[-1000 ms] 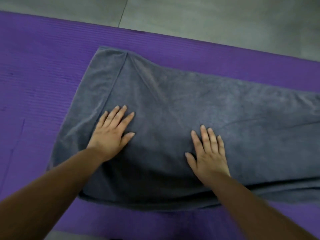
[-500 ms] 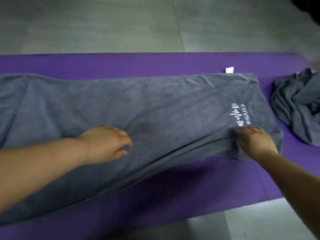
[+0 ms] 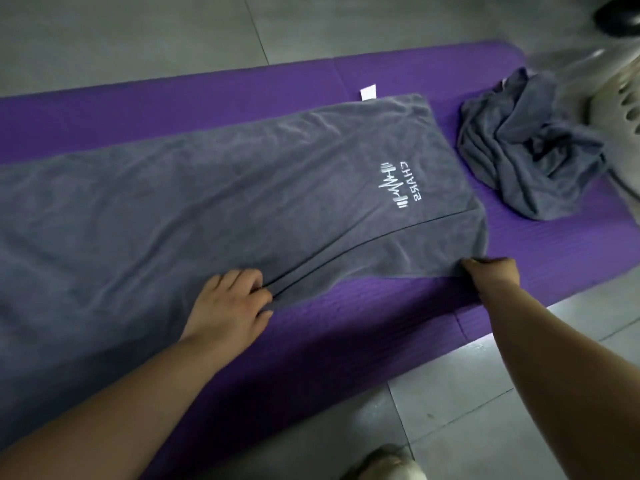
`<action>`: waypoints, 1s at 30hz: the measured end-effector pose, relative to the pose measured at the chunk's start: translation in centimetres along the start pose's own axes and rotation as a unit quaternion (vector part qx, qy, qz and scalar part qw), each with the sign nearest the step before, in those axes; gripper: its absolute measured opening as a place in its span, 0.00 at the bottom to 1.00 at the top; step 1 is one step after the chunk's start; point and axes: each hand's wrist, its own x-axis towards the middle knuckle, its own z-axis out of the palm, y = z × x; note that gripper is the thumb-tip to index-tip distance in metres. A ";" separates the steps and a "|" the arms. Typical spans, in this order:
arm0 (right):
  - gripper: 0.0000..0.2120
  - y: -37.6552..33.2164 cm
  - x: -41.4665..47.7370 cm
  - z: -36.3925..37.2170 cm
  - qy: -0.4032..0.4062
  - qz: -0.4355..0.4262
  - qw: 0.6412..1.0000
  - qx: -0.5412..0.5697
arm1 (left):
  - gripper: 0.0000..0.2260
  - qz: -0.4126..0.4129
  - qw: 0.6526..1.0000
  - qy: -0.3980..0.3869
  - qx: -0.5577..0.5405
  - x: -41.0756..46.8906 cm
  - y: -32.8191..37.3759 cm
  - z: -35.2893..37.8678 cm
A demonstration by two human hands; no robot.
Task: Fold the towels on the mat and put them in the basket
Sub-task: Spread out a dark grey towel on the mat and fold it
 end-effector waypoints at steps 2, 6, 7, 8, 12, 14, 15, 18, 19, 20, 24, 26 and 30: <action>0.21 -0.2 0.3 -0.2 0.002 -0.011 1.000 -0.011 | 0.14 -0.002 1.000 0.011 -0.004 0.1 0.0 -0.3; 0.21 -0.2 0.5 -0.4 0.017 -0.004 1.000 0.026 | 0.14 0.067 0.998 -0.004 -0.004 -0.3 0.8 -0.1; 0.19 -0.2 0.7 -0.7 0.017 -0.018 0.999 0.034 | 0.13 0.089 0.996 -0.015 -0.001 -0.4 1.0 0.2; 0.14 -0.3 0.7 -1.2 0.023 -0.034 0.999 0.035 | 0.13 0.107 0.994 -0.031 -0.002 -0.6 1.4 0.4; 0.07 0.7 0.8 -4.6 0.091 -0.067 0.993 -0.011 | 0.14 0.165 0.974 -0.148 -0.051 -1.5 3.8 0.9; 0.14 1.4 0.2 -5.0 0.099 -0.039 0.992 -0.071 | 0.14 0.156 0.960 -0.226 -0.061 -1.3 5.1 -0.5; 0.17 1.6 -0.3 -4.8 0.106 -0.026 0.988 -0.107 | 0.19 0.143 0.954 -0.258 -0.055 -1.4 4.9 -0.8; 0.23 0.8 -2.2 -3.4 0.149 -0.112 0.968 -0.170 | 0.27 0.112 0.951 -0.280 -0.065 -2.7 1.8 -2.0; 0.28 0.2 -3.0 -2.8 0.146 -0.165 0.959 -0.177 | 0.30 0.132 0.957 -0.253 -0.056 -3.6 0.0 -3.2; 0.32 -0.6 -3.8 -2.0 0.131 -0.215 0.949 -0.189 | 0.30 0.145 0.960 -0.237 -0.029 -4.6 -2.2 -4.4; 0.31 -4.2 -8.1 3.1 0.024 -0.447 0.854 -0.266 | 0.16 -0.005 0.983 -0.183 0.032 -11.0 -11.2 -7.9; 0.29 -5.7 -11.4 6.3 -0.050 -0.563 0.759 -0.323 | 0.13 -0.144 0.981 -0.132 -0.016 -15.3 -15.2 -8.4; 0.33 -8.1 -18.2 10.1 -0.132 -0.719 0.554 -0.397 | 0.20 -0.419 0.901 -0.070 -0.083 -24.1 -20.6 -8.1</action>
